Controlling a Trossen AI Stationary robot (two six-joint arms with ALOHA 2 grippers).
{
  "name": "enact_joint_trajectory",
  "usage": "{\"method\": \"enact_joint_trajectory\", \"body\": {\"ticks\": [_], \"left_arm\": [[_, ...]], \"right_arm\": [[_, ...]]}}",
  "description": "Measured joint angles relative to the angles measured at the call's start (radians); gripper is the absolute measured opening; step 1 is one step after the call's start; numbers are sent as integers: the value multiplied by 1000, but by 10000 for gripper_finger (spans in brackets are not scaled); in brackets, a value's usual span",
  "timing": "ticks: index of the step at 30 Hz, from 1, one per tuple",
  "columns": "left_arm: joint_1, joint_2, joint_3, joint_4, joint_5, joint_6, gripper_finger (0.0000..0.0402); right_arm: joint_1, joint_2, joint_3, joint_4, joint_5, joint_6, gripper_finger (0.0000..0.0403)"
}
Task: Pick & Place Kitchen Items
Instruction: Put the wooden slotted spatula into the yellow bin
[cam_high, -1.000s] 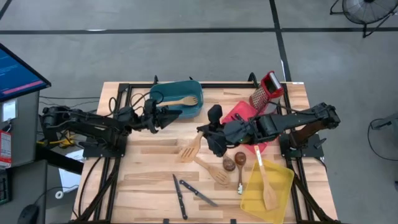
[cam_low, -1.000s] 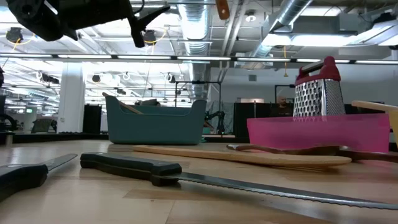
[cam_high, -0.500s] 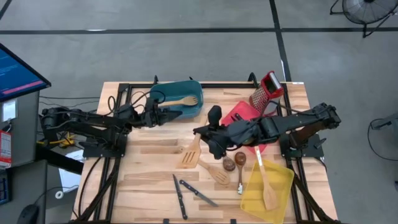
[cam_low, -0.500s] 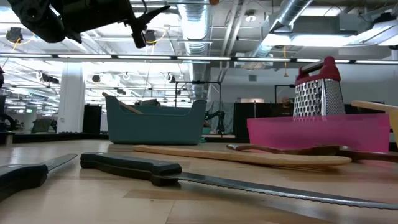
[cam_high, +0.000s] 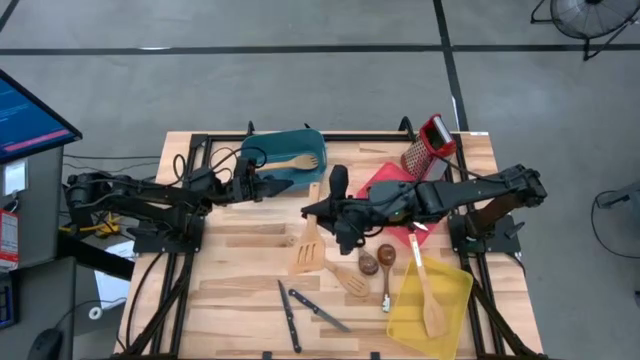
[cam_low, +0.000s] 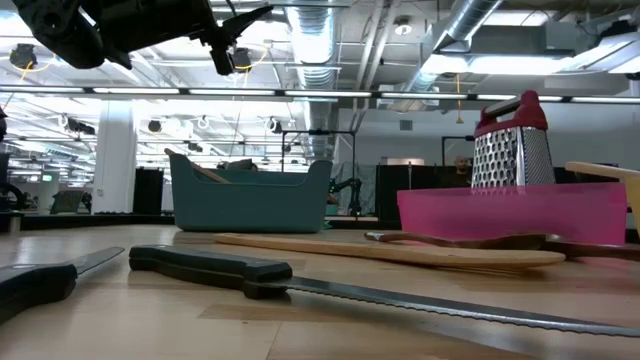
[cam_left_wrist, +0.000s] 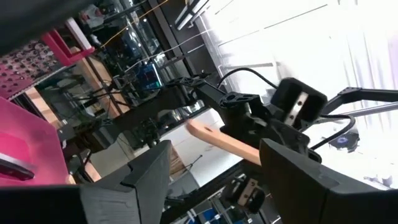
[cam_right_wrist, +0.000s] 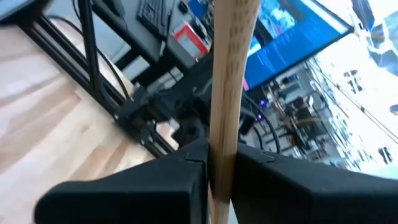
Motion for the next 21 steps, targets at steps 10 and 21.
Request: {"method": "enact_joint_trajectory", "body": {"ticks": [10,21], "left_arm": [[0,0,0,12,-20,-23,227],[-3,0,1,12,-49,-91,227]], "right_arm": [[-38,17,-1,4,-19,-53,32],[-51,15,0,3,-36,-47,32]]}}
